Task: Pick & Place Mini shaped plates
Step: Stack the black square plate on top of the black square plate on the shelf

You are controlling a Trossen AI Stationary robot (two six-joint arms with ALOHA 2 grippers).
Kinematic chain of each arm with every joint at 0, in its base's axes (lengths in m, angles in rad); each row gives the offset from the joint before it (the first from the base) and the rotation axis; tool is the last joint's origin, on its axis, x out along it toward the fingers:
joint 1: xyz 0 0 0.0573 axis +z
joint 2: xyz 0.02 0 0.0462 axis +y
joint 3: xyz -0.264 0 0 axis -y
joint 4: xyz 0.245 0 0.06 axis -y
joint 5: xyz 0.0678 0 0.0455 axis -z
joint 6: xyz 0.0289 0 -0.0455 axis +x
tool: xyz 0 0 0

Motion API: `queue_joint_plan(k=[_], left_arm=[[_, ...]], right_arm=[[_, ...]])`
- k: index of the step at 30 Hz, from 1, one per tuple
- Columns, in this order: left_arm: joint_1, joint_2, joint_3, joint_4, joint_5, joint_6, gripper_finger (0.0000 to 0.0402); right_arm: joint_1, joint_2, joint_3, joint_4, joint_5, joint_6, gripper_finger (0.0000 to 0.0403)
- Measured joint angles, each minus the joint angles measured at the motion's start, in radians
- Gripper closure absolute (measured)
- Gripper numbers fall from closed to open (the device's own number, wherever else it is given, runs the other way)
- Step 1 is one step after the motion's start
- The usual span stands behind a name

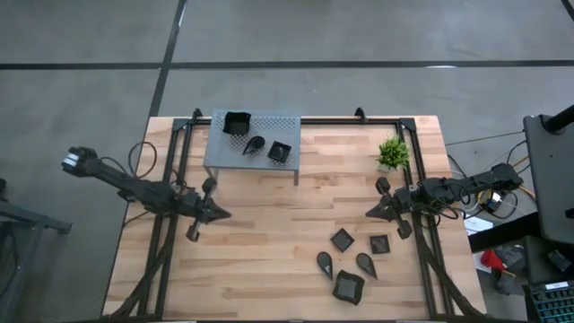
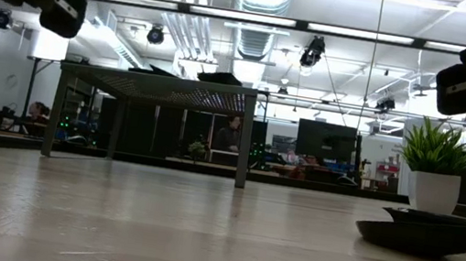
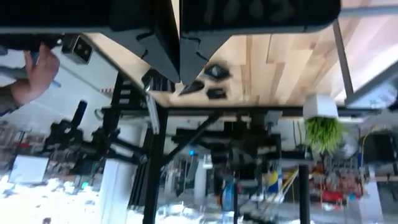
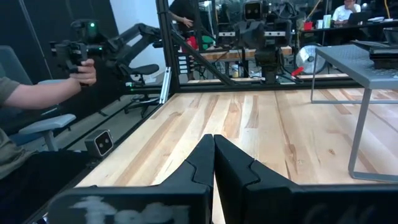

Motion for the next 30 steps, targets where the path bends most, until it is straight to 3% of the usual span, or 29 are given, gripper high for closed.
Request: queue_joint_plan(k=[16,30], left_arm=[[0.000,-0.400,-0.036,-0.413,-0.001,0.001,0.0401],[0.000,-0.393,-0.055,-0.423,0.002,0.067,0.0401]], right_arm=[[0.000,0.000,0.000,0.000,0.000,0.000,0.0394],[0.000,0.000,0.000,-0.001,0.000,0.000,0.0394]])
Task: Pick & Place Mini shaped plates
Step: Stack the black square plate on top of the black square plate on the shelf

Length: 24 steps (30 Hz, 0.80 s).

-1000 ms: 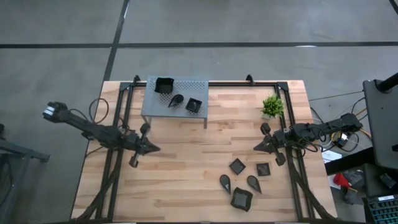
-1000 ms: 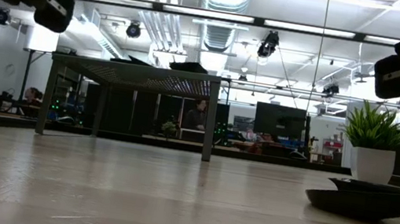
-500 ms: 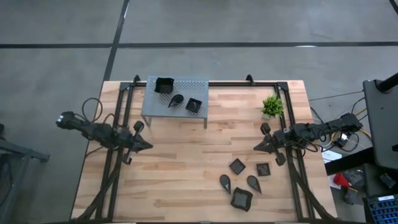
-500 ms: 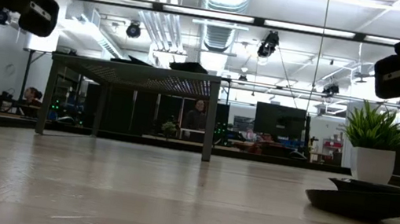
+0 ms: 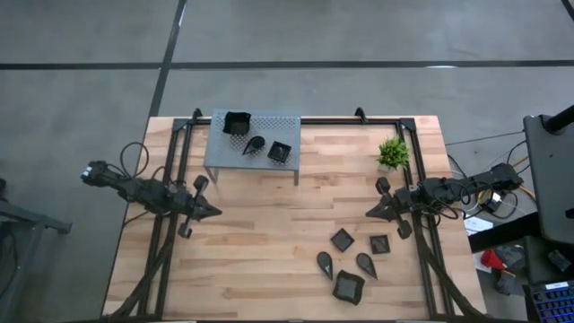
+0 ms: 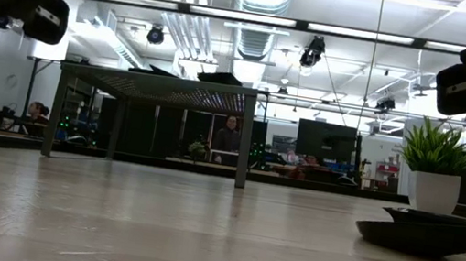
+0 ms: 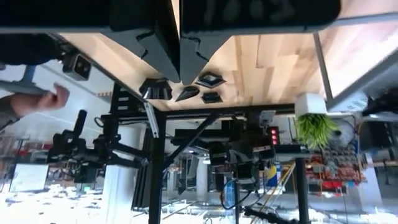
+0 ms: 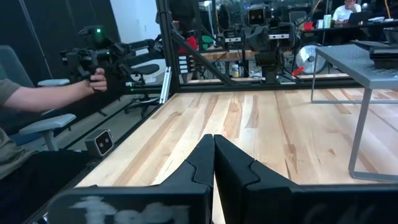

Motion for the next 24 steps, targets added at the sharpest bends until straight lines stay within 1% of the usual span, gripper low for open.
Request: queue_joint_plan(k=[2,6,10,21,24], left_arm=[[0.000,0.007,0.000,-0.001,0.000,0.008,0.0401],[0.000,0.016,-0.001,0.002,-0.001,-0.063,0.0401],[0.000,0.017,-0.001,0.008,-0.002,-0.096,0.0401],[0.000,0.017,-0.002,0.009,-0.002,-0.097,0.0401],[0.000,0.017,-0.002,0.009,-0.002,-0.097,0.0401]], right_arm=[[0.000,0.000,0.000,0.000,0.000,0.000,0.0394],[0.000,0.000,0.000,0.000,0.000,0.000,0.0394],[0.000,0.000,0.000,0.000,0.000,-0.005,0.0394],[0.000,0.000,0.000,0.001,0.001,-0.020,0.0394],[0.000,0.000,0.000,0.014,0.031,-0.065,0.0394]])
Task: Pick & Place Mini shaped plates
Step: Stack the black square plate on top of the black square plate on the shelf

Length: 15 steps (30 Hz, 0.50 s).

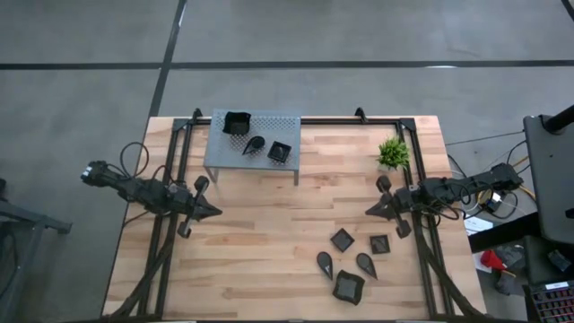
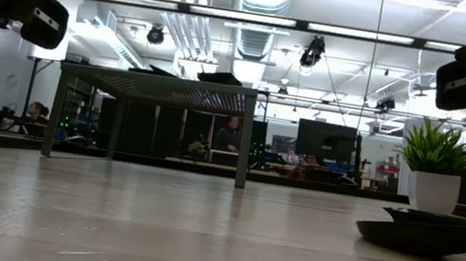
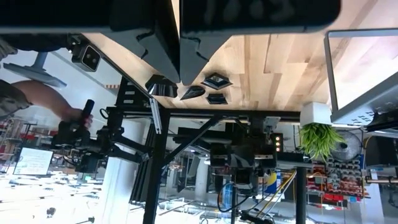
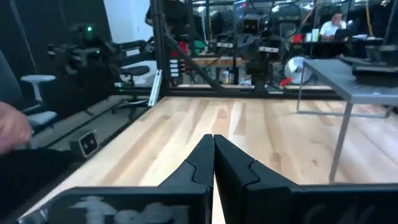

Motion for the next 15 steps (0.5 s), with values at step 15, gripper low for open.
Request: queue_joint_plan(k=[15], left_arm=[[0.000,0.003,0.000,0.000,0.000,-0.001,0.0401]], right_arm=[[0.001,0.044,0.000,0.213,0.006,0.378,0.0394]])
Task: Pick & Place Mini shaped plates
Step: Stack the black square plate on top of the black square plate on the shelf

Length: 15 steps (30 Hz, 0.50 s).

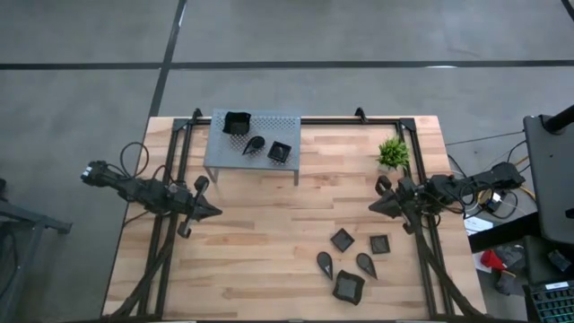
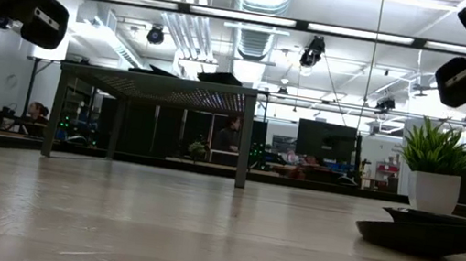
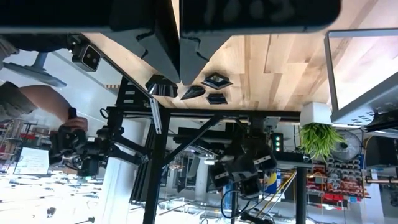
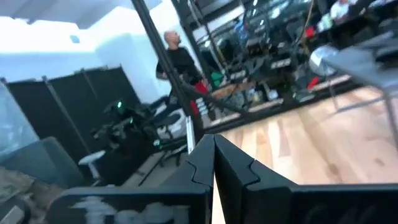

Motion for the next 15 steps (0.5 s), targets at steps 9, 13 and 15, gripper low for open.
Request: queue_joint_plan(k=[9,13,15], left_arm=[[0.000,0.000,0.000,0.000,0.000,0.000,0.0401],[0.000,0.000,0.000,0.000,0.000,0.000,0.0401],[0.000,0.000,0.000,0.000,0.000,0.000,0.0401]], right_arm=[[0.022,0.193,0.000,0.132,-0.015,0.042,0.0394],[0.022,0.324,0.012,0.132,0.032,0.144,0.0394],[0.021,0.398,0.028,0.109,0.067,0.194,0.0394]])
